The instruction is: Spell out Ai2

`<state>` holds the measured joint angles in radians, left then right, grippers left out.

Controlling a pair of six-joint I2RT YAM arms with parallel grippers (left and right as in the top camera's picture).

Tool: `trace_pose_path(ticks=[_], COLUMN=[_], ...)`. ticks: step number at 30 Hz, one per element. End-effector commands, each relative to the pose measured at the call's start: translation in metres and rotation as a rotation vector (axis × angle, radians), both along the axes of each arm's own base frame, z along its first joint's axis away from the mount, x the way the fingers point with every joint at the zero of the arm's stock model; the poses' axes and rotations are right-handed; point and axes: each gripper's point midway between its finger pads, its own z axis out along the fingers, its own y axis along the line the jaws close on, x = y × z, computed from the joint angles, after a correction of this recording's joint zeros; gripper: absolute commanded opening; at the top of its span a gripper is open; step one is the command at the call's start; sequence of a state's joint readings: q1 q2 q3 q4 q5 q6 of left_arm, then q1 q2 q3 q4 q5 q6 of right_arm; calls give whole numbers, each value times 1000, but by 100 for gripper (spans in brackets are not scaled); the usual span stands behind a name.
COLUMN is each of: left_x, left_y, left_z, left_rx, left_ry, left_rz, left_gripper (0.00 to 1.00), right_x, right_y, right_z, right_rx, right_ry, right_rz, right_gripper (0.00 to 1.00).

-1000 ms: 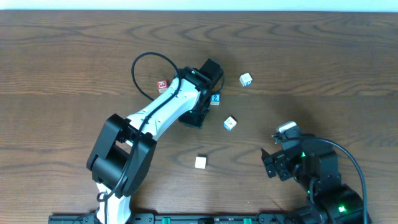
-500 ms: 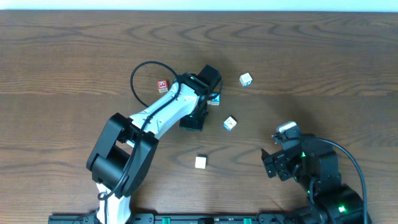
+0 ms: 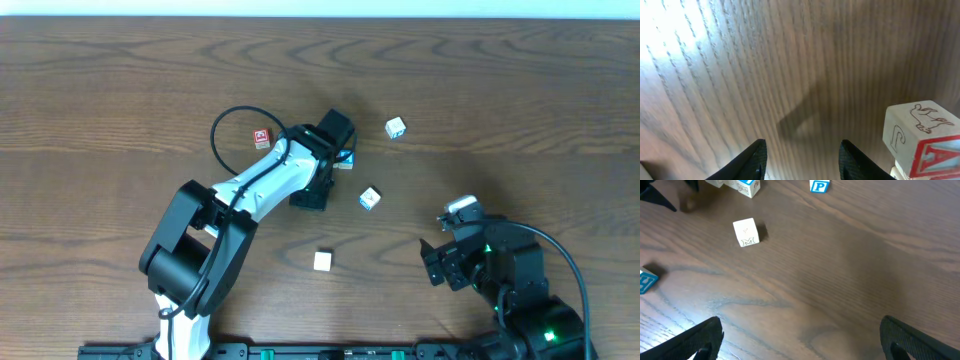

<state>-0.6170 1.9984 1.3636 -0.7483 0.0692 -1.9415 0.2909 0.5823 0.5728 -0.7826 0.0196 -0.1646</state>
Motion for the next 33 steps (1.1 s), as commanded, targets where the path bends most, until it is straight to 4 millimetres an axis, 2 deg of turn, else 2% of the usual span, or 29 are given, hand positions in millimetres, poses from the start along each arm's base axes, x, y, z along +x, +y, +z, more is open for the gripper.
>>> trace_pose_path(ticks=[1,16,23,33], left_x=[10,21,19,25], left_y=[4,10,5,9], left_z=[8,9,-3,-2], left_rx=[9,30,9,9], left_ry=[-54,-98,-68,-80], left_rz=[28,44,41,47], left_gripper=[47,48,48,47], right_x=[1,1,1,1], right_y=[-3,-3,-3,-3], right_z=[0,0,0,0], right_rx=[1,0,1,1], right_ry=[-2,-2,-2,-2], right_rz=[-18,-18,-18,-18], right_gripper=[99,99,99,99])
